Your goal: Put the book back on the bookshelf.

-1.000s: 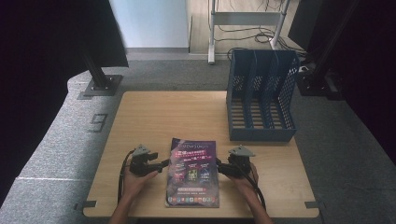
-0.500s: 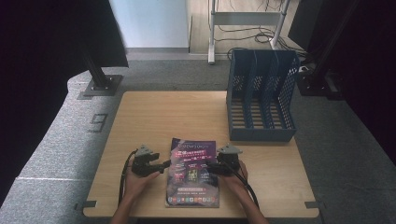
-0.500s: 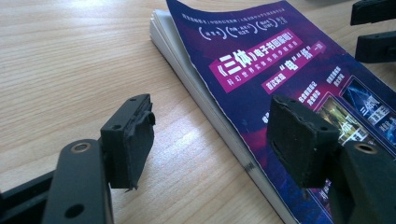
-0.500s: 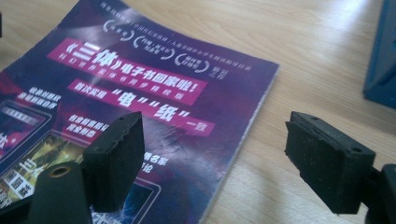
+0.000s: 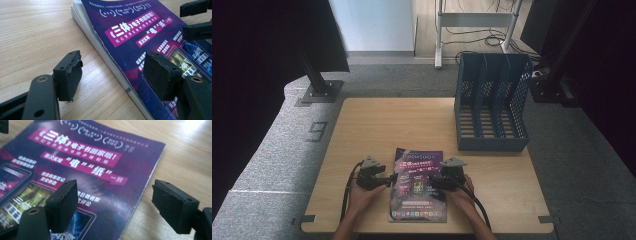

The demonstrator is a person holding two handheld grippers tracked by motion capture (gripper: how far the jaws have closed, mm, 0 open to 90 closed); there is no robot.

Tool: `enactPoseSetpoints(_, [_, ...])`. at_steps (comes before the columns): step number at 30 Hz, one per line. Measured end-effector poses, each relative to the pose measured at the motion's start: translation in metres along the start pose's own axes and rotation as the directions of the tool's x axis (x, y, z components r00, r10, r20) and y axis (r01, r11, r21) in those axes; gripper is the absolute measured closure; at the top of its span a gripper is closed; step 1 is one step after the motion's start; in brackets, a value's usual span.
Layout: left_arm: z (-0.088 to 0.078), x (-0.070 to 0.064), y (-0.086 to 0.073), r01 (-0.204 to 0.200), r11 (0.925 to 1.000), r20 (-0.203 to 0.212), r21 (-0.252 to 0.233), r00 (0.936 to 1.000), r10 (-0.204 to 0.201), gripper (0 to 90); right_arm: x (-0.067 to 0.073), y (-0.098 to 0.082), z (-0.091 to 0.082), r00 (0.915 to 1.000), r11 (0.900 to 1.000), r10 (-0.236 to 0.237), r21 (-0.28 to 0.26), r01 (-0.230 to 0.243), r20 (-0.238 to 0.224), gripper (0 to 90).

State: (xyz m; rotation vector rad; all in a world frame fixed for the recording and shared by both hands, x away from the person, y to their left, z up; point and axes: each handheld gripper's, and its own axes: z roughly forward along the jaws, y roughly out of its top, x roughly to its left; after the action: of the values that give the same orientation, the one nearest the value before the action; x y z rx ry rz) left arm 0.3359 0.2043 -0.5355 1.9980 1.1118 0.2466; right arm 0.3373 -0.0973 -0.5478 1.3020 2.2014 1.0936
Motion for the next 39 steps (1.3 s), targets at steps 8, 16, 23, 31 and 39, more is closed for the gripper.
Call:
enactPoseSetpoints(8, [-0.001, 0.002, 0.000, 0.014, 0.9999, -0.011, 0.002, 0.9998, -0.014, 31.7, 0.000, -0.004, 0.001, 0.9997, 1.000, 0.011, -0.003, -0.011, -0.022, 26.0])
enactPoseSetpoints(16, [0.001, 0.000, 0.000, 0.013, 0.9999, -0.007, 0.003, 0.9999, -0.013, 31.7, -0.001, -0.004, 0.000, 0.9992, 1.000, 0.020, 0.004, -0.020, -0.034, 28.2])
enactPoseSetpoints(23, [0.004, -0.003, 0.002, 0.008, 1.0000, -0.018, 0.002, 0.9998, -0.008, 30.4, -0.001, -0.005, 0.000, 0.9991, 1.000, 0.024, 0.001, -0.024, -0.035, 28.2])
enactPoseSetpoints(31, [0.016, -0.008, 0.009, 0.016, 0.9998, -0.033, 0.009, 0.9993, -0.016, 29.5, -0.001, -0.006, 0.000, 0.9989, 1.000, 0.028, -0.006, -0.028, -0.037, 28.3])
enactPoseSetpoints(39, [0.035, -0.009, 0.015, 0.015, 0.9994, -0.049, 0.031, 0.9987, -0.014, 27.9, -0.001, -0.006, 0.000, 0.9989, 1.000, 0.029, -0.010, -0.029, -0.036, 28.3])
